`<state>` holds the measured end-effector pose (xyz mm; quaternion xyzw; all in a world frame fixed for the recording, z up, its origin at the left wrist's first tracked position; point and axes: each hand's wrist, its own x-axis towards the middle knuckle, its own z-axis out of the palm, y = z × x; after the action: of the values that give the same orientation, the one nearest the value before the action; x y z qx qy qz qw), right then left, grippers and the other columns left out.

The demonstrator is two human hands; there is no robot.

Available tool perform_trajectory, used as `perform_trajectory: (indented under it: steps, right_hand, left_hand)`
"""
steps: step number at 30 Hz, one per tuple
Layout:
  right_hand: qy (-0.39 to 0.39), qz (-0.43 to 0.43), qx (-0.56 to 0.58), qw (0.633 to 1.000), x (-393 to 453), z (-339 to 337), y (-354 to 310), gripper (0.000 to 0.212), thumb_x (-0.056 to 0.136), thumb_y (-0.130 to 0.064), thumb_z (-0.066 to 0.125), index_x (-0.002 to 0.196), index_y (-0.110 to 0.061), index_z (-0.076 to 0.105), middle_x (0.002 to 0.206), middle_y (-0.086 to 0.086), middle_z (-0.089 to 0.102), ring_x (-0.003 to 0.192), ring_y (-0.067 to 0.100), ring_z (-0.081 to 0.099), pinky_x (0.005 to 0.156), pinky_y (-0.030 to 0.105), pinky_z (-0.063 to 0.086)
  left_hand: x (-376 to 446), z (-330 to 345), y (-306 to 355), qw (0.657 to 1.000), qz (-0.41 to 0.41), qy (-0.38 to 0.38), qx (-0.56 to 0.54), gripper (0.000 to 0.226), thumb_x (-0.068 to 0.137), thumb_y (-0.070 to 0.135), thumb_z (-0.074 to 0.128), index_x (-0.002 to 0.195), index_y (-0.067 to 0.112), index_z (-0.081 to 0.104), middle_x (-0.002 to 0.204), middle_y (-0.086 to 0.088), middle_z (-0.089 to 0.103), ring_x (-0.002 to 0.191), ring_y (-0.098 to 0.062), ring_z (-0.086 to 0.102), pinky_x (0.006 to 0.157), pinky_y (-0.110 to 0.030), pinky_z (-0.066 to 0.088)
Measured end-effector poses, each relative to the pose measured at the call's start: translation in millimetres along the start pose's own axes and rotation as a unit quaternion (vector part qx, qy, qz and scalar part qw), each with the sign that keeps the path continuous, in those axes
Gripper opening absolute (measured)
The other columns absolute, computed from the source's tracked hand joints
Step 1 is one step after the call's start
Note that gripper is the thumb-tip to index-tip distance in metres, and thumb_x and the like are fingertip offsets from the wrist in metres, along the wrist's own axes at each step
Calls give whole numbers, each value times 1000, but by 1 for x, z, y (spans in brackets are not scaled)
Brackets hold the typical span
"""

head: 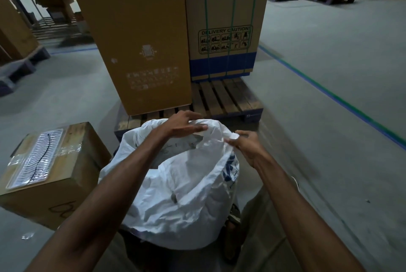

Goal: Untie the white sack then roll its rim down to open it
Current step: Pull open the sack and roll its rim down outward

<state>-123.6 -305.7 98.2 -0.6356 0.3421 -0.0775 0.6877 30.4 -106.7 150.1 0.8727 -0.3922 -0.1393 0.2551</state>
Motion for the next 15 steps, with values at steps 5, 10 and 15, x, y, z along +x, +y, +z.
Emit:
perform_trajectory:
  steps: [5, 10, 15]
  right_hand:
    - [33, -23, 19, 999, -5, -4, -6, 19, 93, -3, 70, 110, 6, 72, 93, 16, 77, 82, 28, 73, 82, 45, 62]
    - [-36, 25, 79, 996, -24, -12, -19, 24, 105, -20, 51, 113, -11, 72, 93, 10, 73, 78, 27, 66, 69, 37, 53]
    - [-127, 77, 156, 977, -31, -30, -33, 39, 95, -15, 39, 86, -1, 74, 83, 17, 74, 74, 31, 69, 69, 34, 57]
  left_hand:
    - [-2, 0, 0, 1000, 10, 10, 23, 56, 103, 49, 54, 146, 13, 55, 143, -8, 53, 128, -25, 51, 101, -34, 38]
    - [-13, -10, -7, 997, -10, 65, -34, 43, 102, 37, 59, 130, 6, 68, 129, -8, 65, 121, -30, 60, 104, -44, 47]
    - [-24, -5, -7, 997, -19, 25, -72, 44, 96, 44, 61, 130, 18, 71, 135, -6, 66, 114, -23, 63, 101, -46, 53]
